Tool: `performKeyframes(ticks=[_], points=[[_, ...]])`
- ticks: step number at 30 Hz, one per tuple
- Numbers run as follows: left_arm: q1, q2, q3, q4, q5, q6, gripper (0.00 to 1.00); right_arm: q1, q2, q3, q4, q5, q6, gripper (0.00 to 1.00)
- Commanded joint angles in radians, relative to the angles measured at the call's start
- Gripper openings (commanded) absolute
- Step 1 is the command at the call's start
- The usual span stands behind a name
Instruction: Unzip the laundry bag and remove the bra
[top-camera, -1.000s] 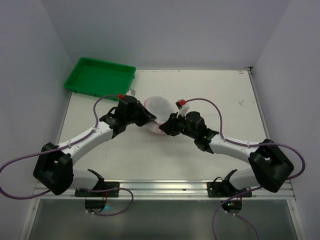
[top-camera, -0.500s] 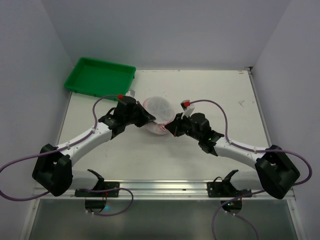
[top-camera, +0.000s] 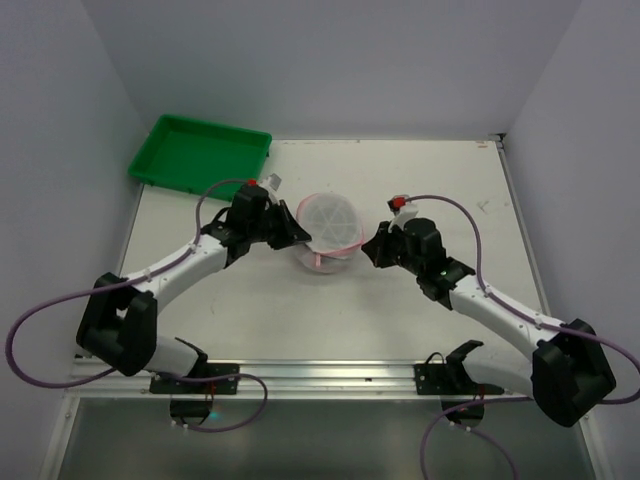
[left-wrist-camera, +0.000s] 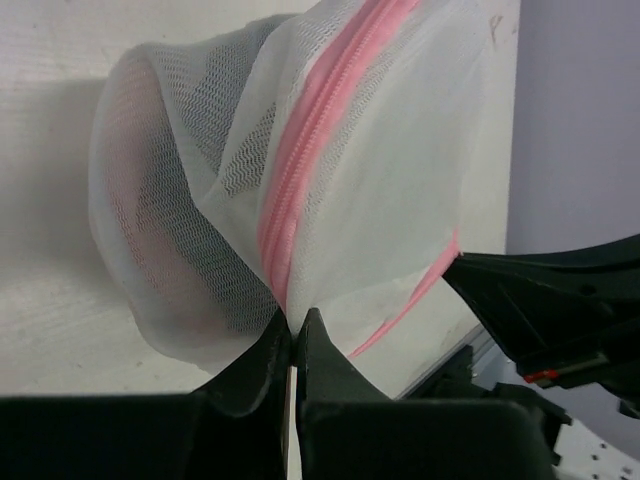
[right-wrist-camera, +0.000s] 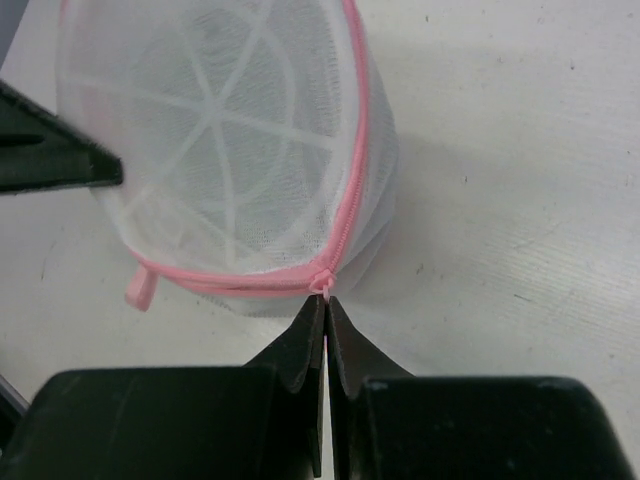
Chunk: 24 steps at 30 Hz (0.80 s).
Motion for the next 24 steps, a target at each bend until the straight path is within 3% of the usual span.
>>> performKeyframes(ticks=[1,3,4,6,7,8,10,17,24], points=[[0.044,0.113,0.138,0.046,0.052,0.18,0.0,-0.018,-0.028,0.054,-0.113,-0.04,-0.072,0.0],[0.049,0.2,0.237,0.041,0.066,0.195,0.09,0.013,-0.028,0.057,-0.101,-0.056,-0.033,0.0],[0.055,0.226,0.267,0.037,0.064,0.192,0.25,0.022,-0.016,0.059,-0.089,-0.069,-0.014,0.0],[0.06,0.271,0.314,0.032,0.048,0.171,0.44,0.049,0.004,0.063,-0.052,-0.059,0.059,0.0],[0.064,0.275,0.345,0.018,0.038,0.162,0.71,0.06,0.016,0.071,-0.043,-0.048,0.084,0.0],[0.066,0.271,0.354,0.006,0.025,0.152,0.85,0.082,0.042,0.075,-0.012,-0.05,0.107,0.0],[0.066,0.248,0.362,-0.049,-0.043,0.122,1.0,0.117,0.073,0.1,0.006,-0.018,0.156,0.0],[0.061,0.023,0.131,-0.069,-0.144,-0.015,1.0,0.206,0.196,0.167,0.088,0.032,0.205,0.0],[-0.044,0.048,0.117,-0.009,-0.109,-0.049,0.93,0.211,0.236,0.184,0.1,0.03,0.182,0.0]])
